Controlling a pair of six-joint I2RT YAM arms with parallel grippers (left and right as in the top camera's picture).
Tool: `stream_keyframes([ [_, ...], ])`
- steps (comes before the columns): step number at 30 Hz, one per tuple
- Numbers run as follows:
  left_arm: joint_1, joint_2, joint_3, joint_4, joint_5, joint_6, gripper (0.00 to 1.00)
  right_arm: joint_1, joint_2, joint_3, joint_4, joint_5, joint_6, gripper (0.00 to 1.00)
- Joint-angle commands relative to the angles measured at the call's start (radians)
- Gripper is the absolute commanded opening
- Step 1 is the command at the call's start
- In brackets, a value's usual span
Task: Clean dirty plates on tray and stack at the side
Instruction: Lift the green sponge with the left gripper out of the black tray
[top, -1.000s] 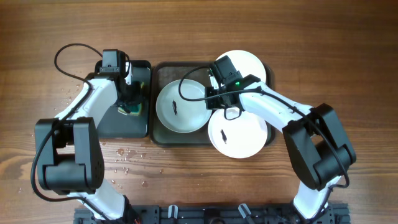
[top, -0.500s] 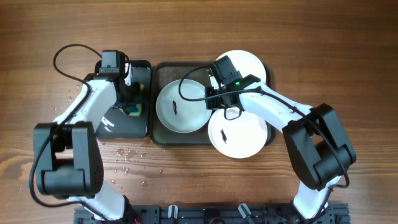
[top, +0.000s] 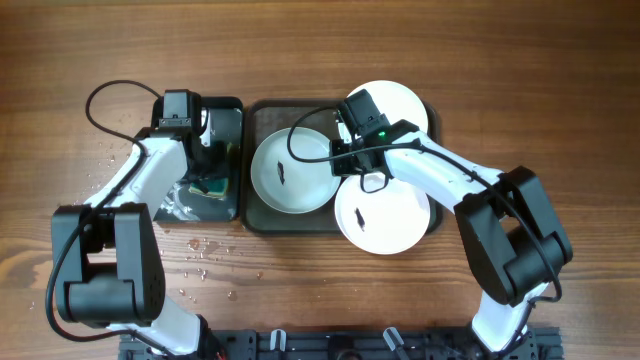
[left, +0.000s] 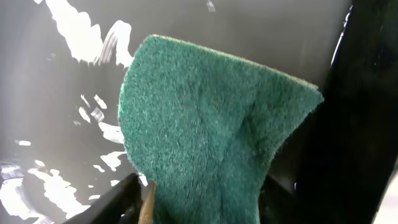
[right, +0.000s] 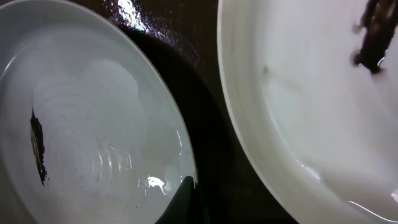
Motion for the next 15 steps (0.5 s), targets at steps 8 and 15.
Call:
stream_keyframes([
  [8,0.007,0.011,-0.048,0.074,-0.011,0.003,0.51,-0.002,-0.018,-0.010,0.002,0.006,0.011,0.05],
  [15,0.008,0.013,-0.048,0.069,-0.004,0.004,0.04,-0.002,-0.018,-0.010,0.002,0.006,0.011,0.05],
])
